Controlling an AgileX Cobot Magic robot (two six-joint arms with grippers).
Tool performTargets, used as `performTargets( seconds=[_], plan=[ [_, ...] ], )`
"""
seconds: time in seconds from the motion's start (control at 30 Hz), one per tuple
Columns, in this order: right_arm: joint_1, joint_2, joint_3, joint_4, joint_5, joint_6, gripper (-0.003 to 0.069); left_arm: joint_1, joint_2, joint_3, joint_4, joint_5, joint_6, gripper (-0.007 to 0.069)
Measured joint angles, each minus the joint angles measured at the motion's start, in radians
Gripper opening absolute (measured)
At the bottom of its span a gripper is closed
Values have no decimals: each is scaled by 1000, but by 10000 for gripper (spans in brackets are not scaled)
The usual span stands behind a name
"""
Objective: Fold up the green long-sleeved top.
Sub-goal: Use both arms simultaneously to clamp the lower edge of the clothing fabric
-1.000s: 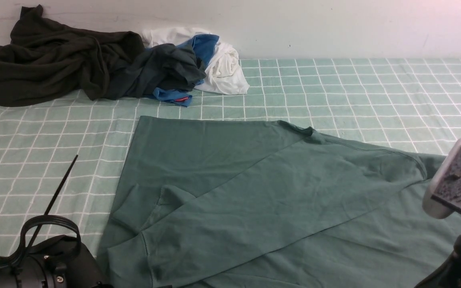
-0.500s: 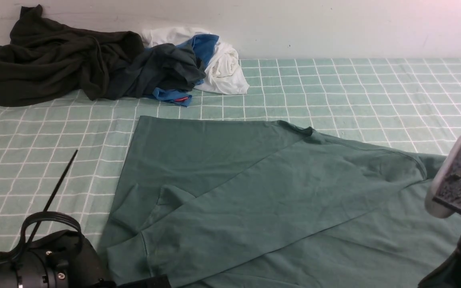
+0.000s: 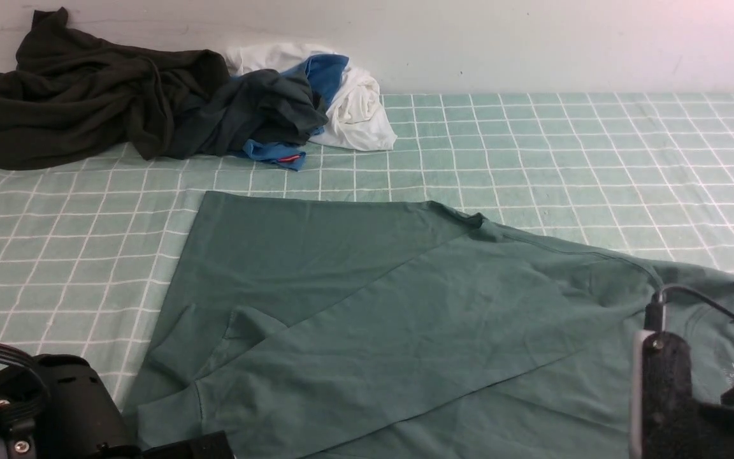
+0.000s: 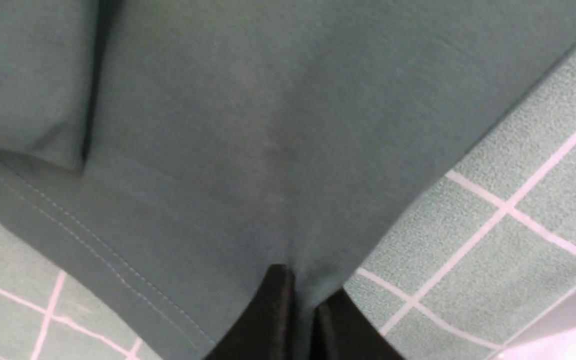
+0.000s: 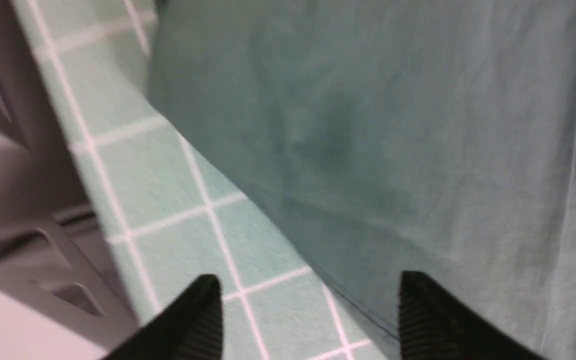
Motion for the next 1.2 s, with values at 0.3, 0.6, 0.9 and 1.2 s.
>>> performTargets(
  seconds=[0.3,0.6,0.9,1.2],
  plan=[
    [0,176,127,-253,-210,-14,567,0,0,0,-15,-16,0,6],
    [0,306,136,-350,-280,-14,488,0,0,0,-19,-19,0,6],
    [0,262,128,-366,-262,-14,83,0,0,-2,-22,-40,0,6],
    [-94,213,-122,-284,-148,-20,1,179,0,-202,-29,43,74,11]
  ],
)
